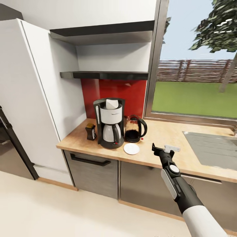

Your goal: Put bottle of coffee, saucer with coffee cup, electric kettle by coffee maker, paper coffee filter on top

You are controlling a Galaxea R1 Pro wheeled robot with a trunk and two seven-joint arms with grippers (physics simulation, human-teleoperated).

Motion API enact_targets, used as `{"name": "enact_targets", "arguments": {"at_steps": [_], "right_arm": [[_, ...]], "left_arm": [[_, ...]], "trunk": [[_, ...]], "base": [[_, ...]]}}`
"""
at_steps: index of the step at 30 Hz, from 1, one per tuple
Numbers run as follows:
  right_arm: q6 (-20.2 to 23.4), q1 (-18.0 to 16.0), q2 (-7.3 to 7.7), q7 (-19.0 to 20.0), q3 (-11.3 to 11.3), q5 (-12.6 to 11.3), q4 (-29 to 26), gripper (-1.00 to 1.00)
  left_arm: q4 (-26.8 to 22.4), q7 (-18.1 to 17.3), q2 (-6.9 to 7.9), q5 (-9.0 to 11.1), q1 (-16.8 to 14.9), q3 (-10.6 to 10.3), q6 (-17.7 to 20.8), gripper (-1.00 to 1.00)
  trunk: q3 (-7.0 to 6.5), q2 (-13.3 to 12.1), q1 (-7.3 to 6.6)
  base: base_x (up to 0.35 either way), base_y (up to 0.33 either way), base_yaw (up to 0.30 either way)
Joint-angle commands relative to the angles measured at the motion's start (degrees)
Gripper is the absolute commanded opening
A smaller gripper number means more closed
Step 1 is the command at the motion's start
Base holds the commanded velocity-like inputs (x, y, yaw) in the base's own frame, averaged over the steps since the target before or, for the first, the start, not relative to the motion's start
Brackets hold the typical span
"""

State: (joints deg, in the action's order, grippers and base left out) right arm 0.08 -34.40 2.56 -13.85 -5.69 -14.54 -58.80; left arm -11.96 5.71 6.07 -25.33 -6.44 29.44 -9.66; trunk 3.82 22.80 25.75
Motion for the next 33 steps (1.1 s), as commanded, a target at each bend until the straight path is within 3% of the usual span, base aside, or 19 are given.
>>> {"name": "enact_targets", "arguments": {"at_steps": [1,19,33], "right_arm": [[0.00,-0.06,0.08,-0.47,-0.29,-0.49,-0.06,1.00],[-0.03,-0.05,0.08,-0.50,-0.28,-0.44,0.04,1.00],[0.00,-0.05,0.08,-0.56,-0.20,-0.42,-0.03,1.00]], "left_arm": [[0.09,0.17,-0.01,-0.60,-0.06,0.35,-0.28,1.00],[0.01,0.17,0.00,-0.60,-0.06,0.35,-0.28,1.00],[0.01,0.17,0.02,-0.60,-0.06,0.35,-0.28,1.00]], "trunk": [[0.08,0.12,0.04],[-0.78,0.12,0.04],[-0.86,0.12,0.04]], "base": [[0.000,0.000,-0.247],[-0.186,0.000,-0.255],[-0.008,0.000,-0.034]]}}
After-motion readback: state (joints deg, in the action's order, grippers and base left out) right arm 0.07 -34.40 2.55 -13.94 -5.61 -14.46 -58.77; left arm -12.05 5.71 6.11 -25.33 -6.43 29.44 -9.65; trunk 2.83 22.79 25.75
